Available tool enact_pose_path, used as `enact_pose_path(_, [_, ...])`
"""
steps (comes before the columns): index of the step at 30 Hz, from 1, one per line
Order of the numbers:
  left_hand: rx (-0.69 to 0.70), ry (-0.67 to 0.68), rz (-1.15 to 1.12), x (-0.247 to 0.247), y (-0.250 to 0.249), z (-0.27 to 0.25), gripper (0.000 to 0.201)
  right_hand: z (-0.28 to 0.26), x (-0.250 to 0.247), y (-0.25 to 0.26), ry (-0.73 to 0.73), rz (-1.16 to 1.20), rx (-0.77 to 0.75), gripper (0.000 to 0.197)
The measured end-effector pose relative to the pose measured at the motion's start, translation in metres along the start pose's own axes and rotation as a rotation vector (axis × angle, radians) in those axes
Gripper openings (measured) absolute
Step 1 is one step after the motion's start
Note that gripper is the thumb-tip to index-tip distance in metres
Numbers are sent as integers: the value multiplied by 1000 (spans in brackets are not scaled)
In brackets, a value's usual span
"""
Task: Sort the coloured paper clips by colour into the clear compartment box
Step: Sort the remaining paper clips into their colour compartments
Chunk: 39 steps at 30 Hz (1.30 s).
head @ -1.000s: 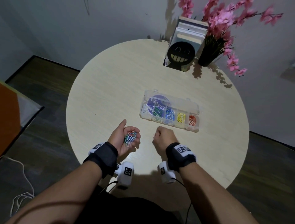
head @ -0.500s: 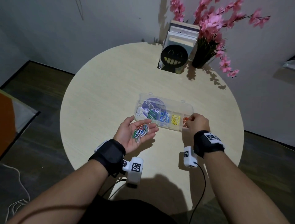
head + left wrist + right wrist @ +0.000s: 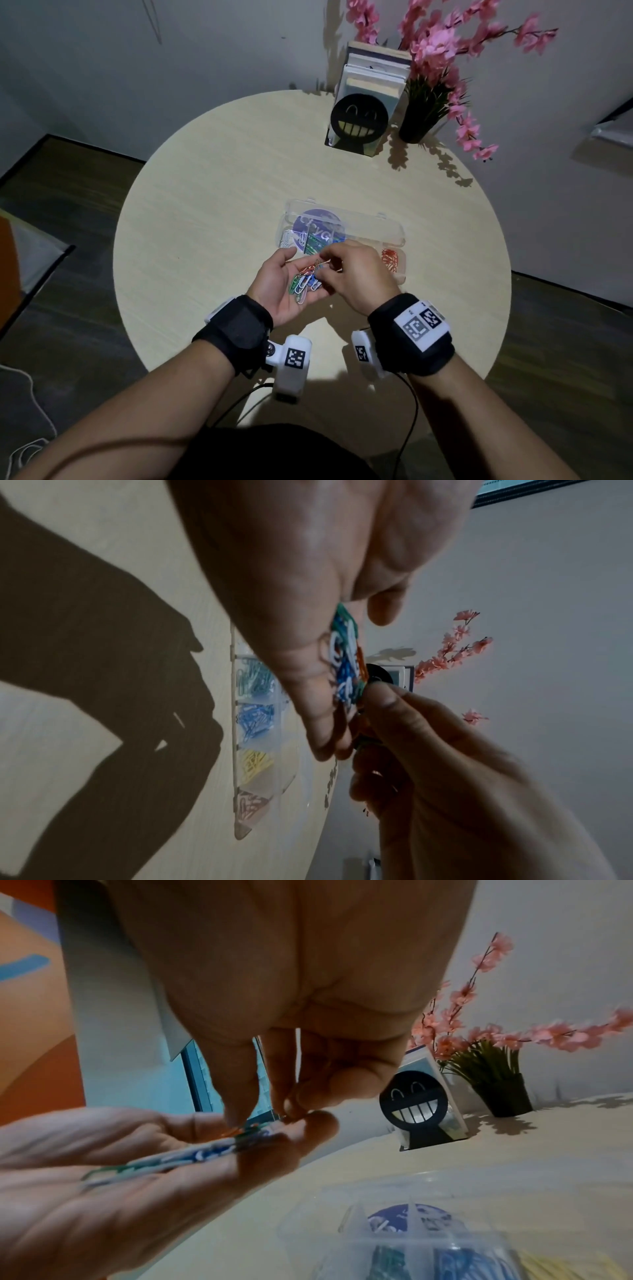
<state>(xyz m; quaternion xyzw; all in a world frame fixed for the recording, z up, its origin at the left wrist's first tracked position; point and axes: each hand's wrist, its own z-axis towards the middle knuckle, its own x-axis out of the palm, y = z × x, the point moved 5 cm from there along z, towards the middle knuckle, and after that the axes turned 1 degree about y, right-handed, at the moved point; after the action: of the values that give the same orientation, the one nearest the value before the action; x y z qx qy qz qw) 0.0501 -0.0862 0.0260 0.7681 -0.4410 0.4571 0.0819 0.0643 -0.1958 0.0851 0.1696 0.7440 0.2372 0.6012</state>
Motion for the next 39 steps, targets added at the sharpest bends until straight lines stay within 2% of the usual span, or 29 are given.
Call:
enact_pose_path(7, [-15, -23, 60, 0, 5, -2, 58, -2, 9, -1, -7, -48, 74, 11])
enact_pose_path(15, [-46, -20, 102, 2, 8, -4, 56, -6, 7, 1, -3, 1, 184, 18])
enact_pose_path(22, [-38, -8, 103, 2, 7, -5, 59, -4, 6, 4, 33, -72, 138, 22])
enact_pose_path(26, [-44, 2, 113, 2, 6, -5, 61, -3, 8, 3, 40, -54, 133, 17])
enact_pose_path(29, [-62, 14, 115, 2, 7, -5, 60, -2, 8, 2, 48, -47, 148, 22])
enact_pose_path(34, [-69, 19, 143, 7, 6, -5, 58, -1, 12, 0, 48, 27, 153, 20])
enact_pose_path(39, [-49, -29, 179, 3, 4, -3, 60, 2, 5, -12, -23, 271, 224, 19])
